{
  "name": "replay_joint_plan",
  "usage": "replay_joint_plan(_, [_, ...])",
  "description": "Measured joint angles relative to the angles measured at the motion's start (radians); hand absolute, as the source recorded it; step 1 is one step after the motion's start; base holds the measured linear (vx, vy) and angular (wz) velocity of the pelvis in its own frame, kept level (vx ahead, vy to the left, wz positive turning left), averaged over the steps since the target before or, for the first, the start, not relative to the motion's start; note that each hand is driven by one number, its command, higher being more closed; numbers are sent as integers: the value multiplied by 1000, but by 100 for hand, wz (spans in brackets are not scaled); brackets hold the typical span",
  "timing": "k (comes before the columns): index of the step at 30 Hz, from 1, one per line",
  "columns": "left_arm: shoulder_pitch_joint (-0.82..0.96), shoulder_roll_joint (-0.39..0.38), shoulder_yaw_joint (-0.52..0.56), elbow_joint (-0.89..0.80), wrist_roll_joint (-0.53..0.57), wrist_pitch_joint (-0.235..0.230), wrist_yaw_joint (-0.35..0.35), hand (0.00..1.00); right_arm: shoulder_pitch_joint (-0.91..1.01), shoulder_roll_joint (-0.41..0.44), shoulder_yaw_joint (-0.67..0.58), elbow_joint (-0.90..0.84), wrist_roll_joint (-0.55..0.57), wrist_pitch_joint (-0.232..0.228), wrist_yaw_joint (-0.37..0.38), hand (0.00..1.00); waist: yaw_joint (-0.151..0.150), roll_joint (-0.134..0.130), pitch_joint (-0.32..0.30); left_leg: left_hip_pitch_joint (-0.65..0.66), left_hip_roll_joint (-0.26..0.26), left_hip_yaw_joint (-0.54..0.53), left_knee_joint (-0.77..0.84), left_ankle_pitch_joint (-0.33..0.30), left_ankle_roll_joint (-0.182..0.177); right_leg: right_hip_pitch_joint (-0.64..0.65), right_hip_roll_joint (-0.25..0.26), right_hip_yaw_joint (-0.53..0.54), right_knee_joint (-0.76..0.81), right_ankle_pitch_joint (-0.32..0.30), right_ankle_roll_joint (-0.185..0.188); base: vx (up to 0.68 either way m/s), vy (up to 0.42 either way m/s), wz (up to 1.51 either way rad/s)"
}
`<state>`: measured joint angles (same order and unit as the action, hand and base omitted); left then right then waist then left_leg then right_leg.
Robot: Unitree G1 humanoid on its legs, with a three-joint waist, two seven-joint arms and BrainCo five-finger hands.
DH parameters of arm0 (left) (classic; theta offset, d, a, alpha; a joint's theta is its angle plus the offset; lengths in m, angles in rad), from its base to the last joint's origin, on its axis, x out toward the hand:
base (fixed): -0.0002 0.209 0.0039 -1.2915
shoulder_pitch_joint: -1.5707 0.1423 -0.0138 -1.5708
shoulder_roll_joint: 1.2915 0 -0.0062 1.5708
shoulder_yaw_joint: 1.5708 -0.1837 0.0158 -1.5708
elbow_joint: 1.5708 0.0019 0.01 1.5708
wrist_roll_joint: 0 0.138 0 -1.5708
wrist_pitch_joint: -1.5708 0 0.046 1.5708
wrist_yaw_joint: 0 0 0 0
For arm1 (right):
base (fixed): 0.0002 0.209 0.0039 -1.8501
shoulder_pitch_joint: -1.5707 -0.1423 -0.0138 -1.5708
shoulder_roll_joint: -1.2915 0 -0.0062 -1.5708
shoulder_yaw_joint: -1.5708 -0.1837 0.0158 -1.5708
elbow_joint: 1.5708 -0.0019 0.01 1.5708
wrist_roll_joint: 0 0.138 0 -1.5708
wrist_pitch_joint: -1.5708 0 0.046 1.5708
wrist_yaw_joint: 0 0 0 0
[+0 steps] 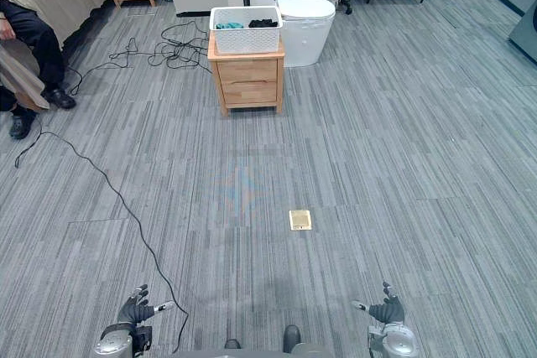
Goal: Pick up the laundry basket with both hands and put the clothes into the washing machine.
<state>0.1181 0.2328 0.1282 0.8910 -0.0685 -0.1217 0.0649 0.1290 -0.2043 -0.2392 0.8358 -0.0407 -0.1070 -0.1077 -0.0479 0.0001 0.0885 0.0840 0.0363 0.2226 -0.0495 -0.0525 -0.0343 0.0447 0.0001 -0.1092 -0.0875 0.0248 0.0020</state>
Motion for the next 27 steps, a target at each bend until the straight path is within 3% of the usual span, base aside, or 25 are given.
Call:
replay_joint_plan(17, [1, -3, 0, 1, 0, 0, 1, 0, -2, 2, 0, 16, 33, 3, 4, 0, 3, -8, -5, -9, 0, 1, 4, -3, 4, -15, -1, 0, 17, -10, 5, 0, 0, 0])
replay_joint_plan(23, [1, -13, 0, 0, -5, 0, 3, 0, -17, 4, 0, 16, 71, 3, 4, 0, 13, -17, -9, -78, 7, 25, 83, -63, 16, -72, -4, 24, 48, -33, 16, 21, 9, -11])
replay_joint_plan(27, [13, -14, 0, -30, -17, -1, 4, 0, -44, 14, 0, 17, 79, 3, 3, 0, 17, -16, -8, -131, 16, 51, 163, -124, 28, -150, -8, 56, 153, -91, 30, 98, 56, -24])
